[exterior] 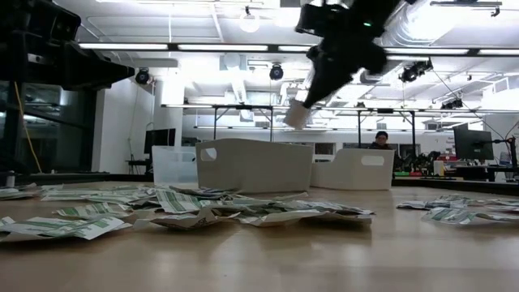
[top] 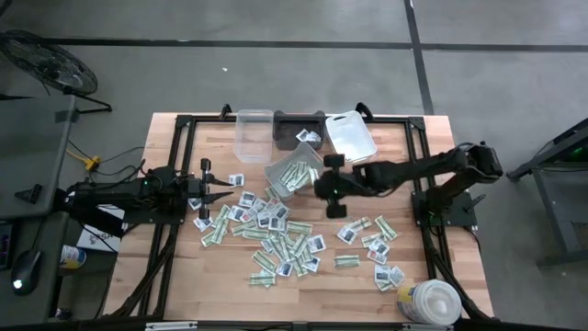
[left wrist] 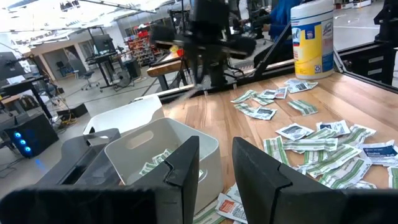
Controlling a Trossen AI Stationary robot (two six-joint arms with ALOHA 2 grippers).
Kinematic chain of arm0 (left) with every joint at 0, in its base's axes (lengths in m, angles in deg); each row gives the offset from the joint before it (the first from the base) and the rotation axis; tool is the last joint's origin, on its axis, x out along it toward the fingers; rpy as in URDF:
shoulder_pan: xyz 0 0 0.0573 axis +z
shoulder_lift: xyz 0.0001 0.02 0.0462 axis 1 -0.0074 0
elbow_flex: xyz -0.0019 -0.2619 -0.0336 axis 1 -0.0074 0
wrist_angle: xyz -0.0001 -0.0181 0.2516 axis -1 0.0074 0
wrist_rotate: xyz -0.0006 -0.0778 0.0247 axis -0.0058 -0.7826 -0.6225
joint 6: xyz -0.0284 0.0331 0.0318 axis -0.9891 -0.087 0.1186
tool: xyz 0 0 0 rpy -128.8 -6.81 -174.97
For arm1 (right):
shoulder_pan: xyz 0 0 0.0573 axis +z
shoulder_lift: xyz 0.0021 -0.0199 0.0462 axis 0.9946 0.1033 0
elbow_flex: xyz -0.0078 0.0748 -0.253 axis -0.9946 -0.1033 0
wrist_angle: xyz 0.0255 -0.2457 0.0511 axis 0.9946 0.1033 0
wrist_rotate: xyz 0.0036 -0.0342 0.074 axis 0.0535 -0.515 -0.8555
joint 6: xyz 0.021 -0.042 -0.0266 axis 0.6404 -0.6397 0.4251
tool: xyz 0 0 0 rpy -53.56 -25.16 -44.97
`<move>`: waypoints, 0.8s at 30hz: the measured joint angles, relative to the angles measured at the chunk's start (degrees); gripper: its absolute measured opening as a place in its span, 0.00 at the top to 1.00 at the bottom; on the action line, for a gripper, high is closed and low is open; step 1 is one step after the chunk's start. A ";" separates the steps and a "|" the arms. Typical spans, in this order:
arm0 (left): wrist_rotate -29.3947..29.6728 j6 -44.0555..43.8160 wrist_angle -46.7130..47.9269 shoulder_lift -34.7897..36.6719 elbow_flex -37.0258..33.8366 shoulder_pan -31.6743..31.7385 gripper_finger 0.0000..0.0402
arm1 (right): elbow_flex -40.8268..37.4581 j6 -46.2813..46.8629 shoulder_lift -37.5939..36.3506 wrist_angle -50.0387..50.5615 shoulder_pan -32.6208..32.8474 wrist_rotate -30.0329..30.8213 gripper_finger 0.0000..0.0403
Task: Pick & Place First Aid Supplies
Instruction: Put the bandage pack into the gray bin
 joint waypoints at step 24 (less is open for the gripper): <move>0.01 -0.01 0.00 -0.01 0.00 -0.01 0.76 | 15.00 38.87 18.89 -0.25 -8.28 -4.86 1.00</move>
